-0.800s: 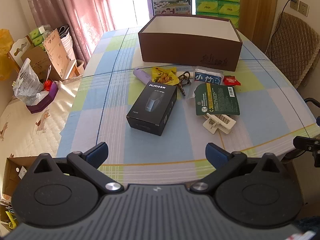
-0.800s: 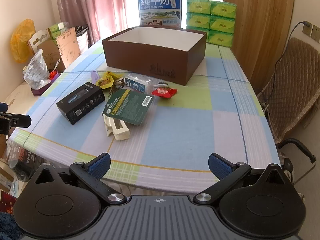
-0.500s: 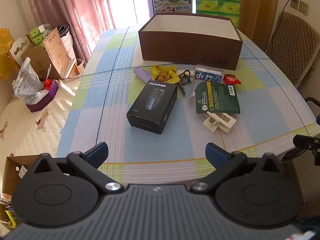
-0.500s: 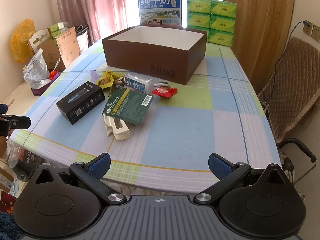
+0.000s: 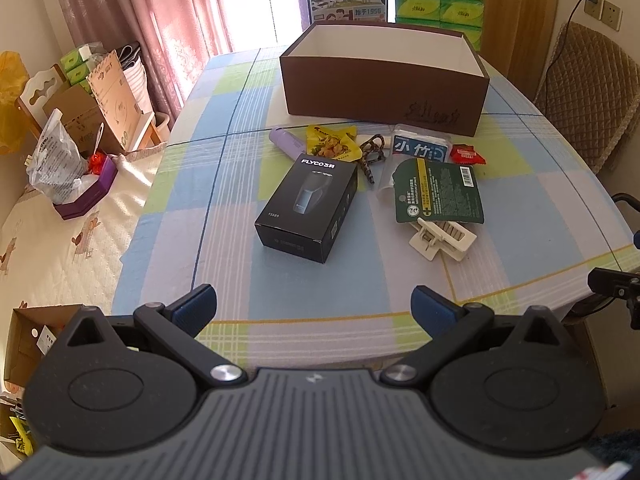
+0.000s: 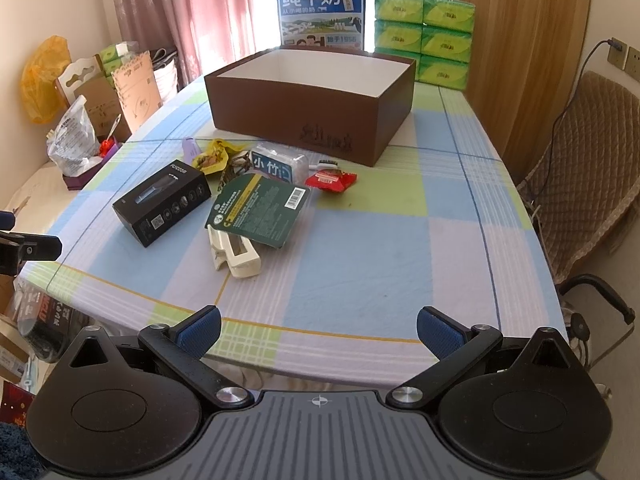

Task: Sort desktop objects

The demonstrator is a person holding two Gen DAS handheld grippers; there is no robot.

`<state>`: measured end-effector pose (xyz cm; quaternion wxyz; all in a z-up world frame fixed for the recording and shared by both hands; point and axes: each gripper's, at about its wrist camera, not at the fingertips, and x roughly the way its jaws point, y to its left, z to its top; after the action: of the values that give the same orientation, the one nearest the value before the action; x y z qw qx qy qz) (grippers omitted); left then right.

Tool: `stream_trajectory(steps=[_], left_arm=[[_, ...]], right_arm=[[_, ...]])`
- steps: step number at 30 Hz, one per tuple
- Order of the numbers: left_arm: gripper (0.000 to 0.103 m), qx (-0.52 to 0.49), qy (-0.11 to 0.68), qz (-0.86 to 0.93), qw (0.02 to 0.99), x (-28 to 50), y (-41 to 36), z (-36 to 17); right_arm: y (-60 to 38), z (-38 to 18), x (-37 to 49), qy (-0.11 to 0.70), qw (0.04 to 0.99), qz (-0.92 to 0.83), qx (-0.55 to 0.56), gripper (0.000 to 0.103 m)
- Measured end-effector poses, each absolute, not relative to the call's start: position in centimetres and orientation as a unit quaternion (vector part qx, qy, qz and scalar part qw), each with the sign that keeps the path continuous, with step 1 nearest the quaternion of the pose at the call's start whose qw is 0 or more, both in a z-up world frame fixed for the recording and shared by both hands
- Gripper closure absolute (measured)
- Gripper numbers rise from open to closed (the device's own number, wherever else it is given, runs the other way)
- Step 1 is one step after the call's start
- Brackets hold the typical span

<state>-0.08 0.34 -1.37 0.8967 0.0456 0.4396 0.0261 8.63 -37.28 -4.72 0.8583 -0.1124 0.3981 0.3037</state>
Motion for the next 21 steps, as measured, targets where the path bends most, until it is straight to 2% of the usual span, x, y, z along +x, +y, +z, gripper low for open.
stream_trajectory(steps=[21], left_arm=[[0.001,0.044,0.448,0.020,0.893,0.52,0.22,-1.86]], right_arm=[[-37.21,-5.24,9.32,0.410,0.853,0.303,-0.110,0.002]])
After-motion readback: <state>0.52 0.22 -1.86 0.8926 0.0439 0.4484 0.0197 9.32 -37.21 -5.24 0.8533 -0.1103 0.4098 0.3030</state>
